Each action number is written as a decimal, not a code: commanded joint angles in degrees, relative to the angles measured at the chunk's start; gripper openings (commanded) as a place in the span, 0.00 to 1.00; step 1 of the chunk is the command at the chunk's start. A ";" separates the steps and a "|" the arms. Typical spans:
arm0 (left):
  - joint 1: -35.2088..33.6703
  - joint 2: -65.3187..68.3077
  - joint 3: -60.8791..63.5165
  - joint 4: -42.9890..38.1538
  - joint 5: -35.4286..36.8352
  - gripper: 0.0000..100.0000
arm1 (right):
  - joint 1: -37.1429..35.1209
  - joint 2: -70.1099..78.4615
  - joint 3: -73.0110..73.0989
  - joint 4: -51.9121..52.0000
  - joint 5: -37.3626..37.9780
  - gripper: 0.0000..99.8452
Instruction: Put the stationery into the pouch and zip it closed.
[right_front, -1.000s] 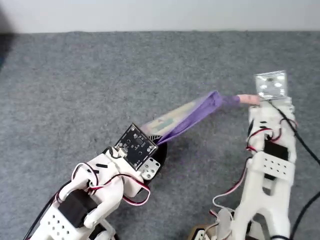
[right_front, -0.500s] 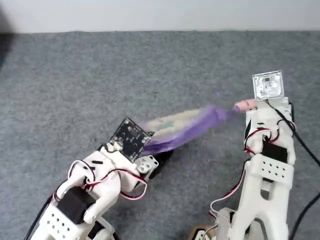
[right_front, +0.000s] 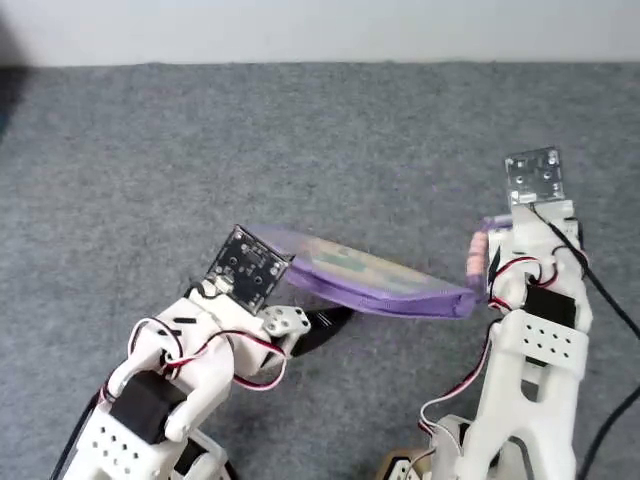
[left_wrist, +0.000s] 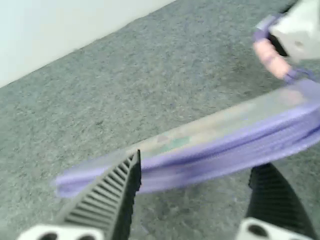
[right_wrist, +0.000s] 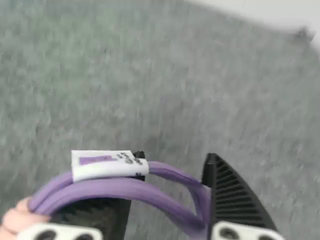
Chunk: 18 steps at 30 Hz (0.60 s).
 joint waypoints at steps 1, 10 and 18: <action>-2.81 -0.44 -1.71 -0.18 0.53 0.33 | 2.51 -0.22 -3.16 4.88 -2.73 0.23; -10.64 0.09 -1.63 -8.09 3.78 0.33 | 6.11 -0.66 -10.11 22.81 -10.64 0.23; -11.16 -0.44 -1.89 -8.53 5.36 0.33 | 5.85 -0.66 -22.07 40.66 -16.53 0.23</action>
